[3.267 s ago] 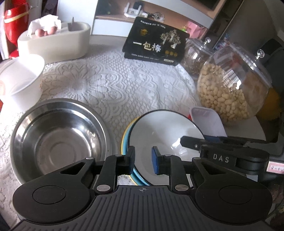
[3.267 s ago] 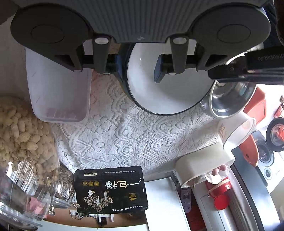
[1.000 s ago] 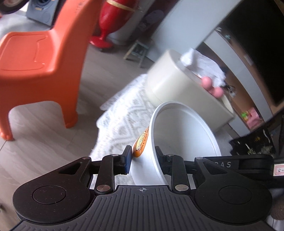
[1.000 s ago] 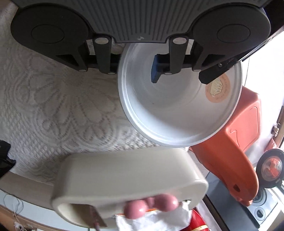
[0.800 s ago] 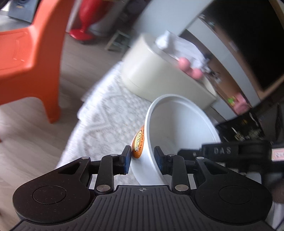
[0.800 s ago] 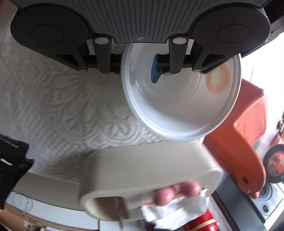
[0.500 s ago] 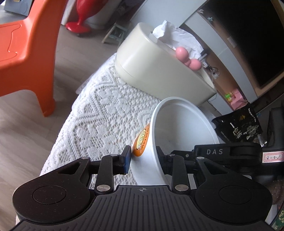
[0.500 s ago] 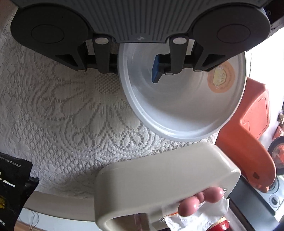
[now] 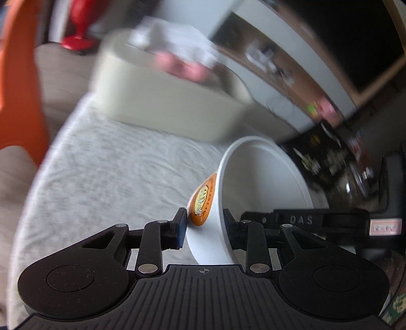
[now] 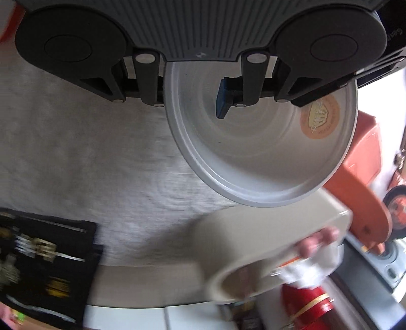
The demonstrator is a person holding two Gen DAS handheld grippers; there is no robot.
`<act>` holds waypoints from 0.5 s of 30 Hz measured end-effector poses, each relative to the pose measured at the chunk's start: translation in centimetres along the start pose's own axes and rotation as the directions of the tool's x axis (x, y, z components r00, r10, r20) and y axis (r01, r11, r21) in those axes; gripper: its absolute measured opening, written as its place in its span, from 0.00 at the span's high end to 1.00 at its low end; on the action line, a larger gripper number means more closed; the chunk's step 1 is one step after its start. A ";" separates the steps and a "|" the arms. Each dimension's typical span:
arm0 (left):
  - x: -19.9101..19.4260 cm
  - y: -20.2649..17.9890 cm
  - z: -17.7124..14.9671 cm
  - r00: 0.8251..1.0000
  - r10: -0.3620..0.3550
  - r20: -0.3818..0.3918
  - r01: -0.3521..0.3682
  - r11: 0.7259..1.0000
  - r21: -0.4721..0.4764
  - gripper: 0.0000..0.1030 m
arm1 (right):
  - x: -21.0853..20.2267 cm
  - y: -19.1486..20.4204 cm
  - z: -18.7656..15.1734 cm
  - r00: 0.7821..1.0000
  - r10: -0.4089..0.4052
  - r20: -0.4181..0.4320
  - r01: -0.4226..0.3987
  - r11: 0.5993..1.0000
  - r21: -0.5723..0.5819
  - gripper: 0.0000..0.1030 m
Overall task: Organize plates and bowls
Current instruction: 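Lift the orange-labelled white bowl and carry it toward the blue bowl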
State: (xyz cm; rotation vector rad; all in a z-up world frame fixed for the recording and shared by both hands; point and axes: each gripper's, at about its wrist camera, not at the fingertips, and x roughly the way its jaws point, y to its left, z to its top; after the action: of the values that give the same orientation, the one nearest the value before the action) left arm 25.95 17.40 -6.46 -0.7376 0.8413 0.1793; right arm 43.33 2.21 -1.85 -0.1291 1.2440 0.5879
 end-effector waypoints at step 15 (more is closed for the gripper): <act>7.4 -5.0 -0.5 0.988 0.025 -0.154 -0.014 0.998 0.069 0.70 | 0.7 -8.8 -1.6 0.998 0.039 -0.050 -0.029 0.983 0.183 0.69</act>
State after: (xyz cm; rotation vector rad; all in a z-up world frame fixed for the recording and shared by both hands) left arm 32.67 12.37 -9.47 -0.6859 0.9981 0.1115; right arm 46.38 -5.63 -4.97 0.0299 1.3475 0.5004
